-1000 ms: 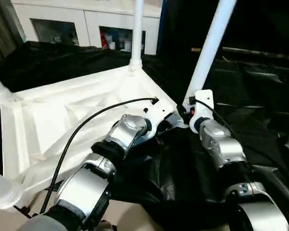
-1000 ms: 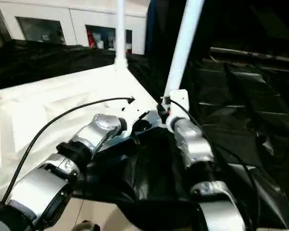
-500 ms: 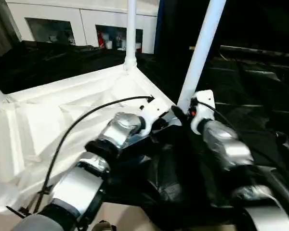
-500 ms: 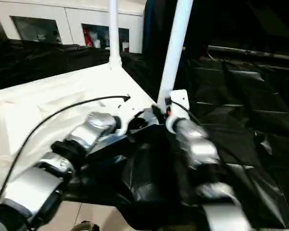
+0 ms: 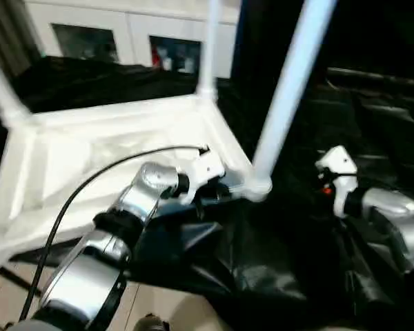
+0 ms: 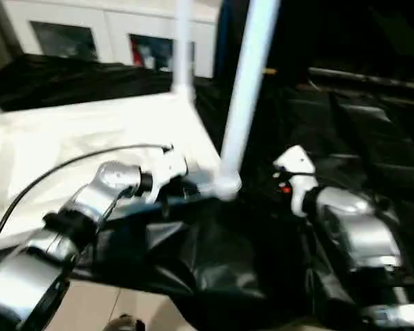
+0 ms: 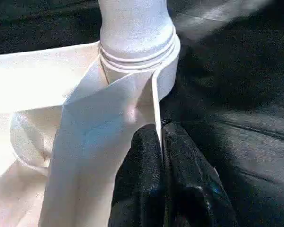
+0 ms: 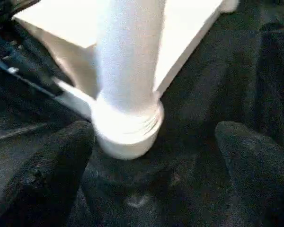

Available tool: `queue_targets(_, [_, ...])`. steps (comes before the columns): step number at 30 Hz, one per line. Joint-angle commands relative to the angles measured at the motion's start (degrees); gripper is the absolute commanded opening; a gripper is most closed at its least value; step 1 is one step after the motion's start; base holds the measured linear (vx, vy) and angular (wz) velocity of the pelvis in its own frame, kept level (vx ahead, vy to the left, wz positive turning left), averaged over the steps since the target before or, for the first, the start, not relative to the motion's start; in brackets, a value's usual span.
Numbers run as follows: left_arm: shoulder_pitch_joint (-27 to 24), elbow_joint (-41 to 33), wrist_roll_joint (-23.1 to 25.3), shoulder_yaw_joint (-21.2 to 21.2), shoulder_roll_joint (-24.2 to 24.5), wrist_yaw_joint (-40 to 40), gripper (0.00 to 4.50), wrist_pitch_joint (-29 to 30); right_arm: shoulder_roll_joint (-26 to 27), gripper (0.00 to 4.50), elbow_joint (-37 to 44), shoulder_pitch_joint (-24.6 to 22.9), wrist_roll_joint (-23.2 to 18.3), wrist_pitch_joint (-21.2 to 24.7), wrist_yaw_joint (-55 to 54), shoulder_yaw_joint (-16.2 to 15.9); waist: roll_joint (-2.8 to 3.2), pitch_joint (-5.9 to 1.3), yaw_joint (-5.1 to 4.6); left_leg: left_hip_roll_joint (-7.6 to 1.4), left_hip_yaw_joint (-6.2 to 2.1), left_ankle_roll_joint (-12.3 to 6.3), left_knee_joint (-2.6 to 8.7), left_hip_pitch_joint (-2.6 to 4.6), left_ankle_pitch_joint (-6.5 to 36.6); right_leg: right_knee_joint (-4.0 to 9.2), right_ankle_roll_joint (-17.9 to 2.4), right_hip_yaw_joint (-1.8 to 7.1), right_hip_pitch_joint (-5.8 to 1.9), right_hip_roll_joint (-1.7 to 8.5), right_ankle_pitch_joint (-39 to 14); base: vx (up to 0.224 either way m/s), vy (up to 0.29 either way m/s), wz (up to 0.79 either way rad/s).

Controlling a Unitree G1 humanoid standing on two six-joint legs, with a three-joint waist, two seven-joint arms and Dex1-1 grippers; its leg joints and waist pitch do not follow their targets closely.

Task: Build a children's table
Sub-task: Rotate leg to tighten

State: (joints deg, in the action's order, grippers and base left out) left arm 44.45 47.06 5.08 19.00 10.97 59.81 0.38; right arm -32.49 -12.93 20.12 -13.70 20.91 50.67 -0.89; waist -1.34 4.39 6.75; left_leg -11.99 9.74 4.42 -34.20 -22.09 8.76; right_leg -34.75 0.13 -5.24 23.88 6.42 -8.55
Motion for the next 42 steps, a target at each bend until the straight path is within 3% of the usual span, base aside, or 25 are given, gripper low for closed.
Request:
queue_targets(1, [0.2,-4.5,-1.6,0.9,0.1,3.7,0.0,-0.9,-1.6,4.43,3.2,-1.3,-1.6,1.3,2.9,0.0,-0.6,-4.86,-0.25,-0.89,0.36,-2.13,3.93,1.45,18.8,5.11,-10.6,2.08,-2.86,1.92,-21.1,0.0,0.0,0.0])
queue_targets(2, [0.1,-4.8,-1.6,0.9,0.2,4.0,0.0,-0.8,-1.8,4.43,3.7,-1.6,-1.9,1.6,3.4,-0.3,-0.57,-4.93,-0.17,-0.96,0.19,-2.16,4.07,1.14,18.5,4.97,-10.3,2.09,-3.27,2.01,-20.8,0.0,0.0,0.0])
queue_targets(6, [-0.6,-6.5,-1.7,1.0,0.5,5.5,0.0,-0.3,-1.7,4.43,6.1,-2.8,-1.8,2.2,5.8,-3.3,-0.7,-4.96,-0.33,-0.93,0.09,-2.26,4.15,0.89,18.3,4.94,-9.8,2.03,-3.27,2.09,-21.1,0.0,0.0,0.0])
queue_targets(9, [-1.1,-8.1,-1.9,1.2,0.7,6.2,0.0,0.6,0.0,4.43,3.4,-1.3,1.6,-0.2,3.0,-5.0,-0.71,-4.88,-0.46,-0.89,0.12,-1.76,4.13,0.89,18.0,5.04,-9.4,1.99,-3.01,2.09,-22.1,0.0,0.0,0.0])
queue_targets(11, [-1.3,-8.9,-1.9,1.3,0.8,6.3,0.0,0.9,1.6,4.43,0.9,0.2,3.4,-1.3,0.3,-5.1,-0.62,-4.99,-0.41,-0.94,0.13,-1.06,4.11,1.07,17.8,5.03,-9.7,2.06,-2.84,2.22,-22.2,0.0,0.0,0.0])
queue_targets(19, [-2.0,-10.4,-1.4,1.6,1.3,6.7,0.0,1.8,3.8,4.43,-0.4,2.2,2.2,-1.0,-0.2,-5.0,-0.62,-5.17,-0.49,-0.89,0.14,-1.51,4.09,0.74,16.3,4.37,-10.4,2.2,-3.31,2.08,-17.6,0.0,0.0,0.0])
queue_targets(20, [-2.0,-10.5,-1.4,1.6,1.3,6.7,0.0,1.8,3.9,4.18,-0.5,2.2,2.2,-1.1,0.0,-5.1,-0.63,-5.18,-0.57,-0.91,0.15,-1.66,4.07,0.63,15.7,4.21,-10.7,2.2,-3.36,2.06,-16.7,0.0,0.0,0.0])
queue_targets(24, [-2.1,-10.7,-1.3,1.7,1.5,6.6,0.0,2.0,4.2,3.98,-0.9,2.2,2.4,-1.7,0.4,-5.3,-0.48,-5.23,-0.42,-0.91,0.3,-1.88,3.93,0.84,15.2,4.13,-11.5,2.29,-3.25,2.01,-15.4,0.0,0.0,0.0])
queue_targets(32, [-2.3,-10.9,-1.0,1.7,1.8,6.5,0.0,2.3,4.2,3.24,-0.8,2.2,1.6,-1.9,1.2,-4.9,-0.44,-5.07,-0.51,-0.88,0.23,-1.4,4.07,0.94,16.8,4.52,-10.6,2.24,-3.21,2.01,-18.4,0.0,0.0,0.0])
queue_targets(42, [-2.6,-11.3,-1.0,1.8,2.1,6.8,0.0,2.9,4.5,2.33,-1.2,1.8,1.6,-2.0,2.0,-5.0,-0.5,-5.11,-0.5,-0.88,0.24,-1.61,4.03,0.9,16.3,4.34,-10.9,2.25,-3.26,1.98,-17.3,0.0,0.0,0.0])
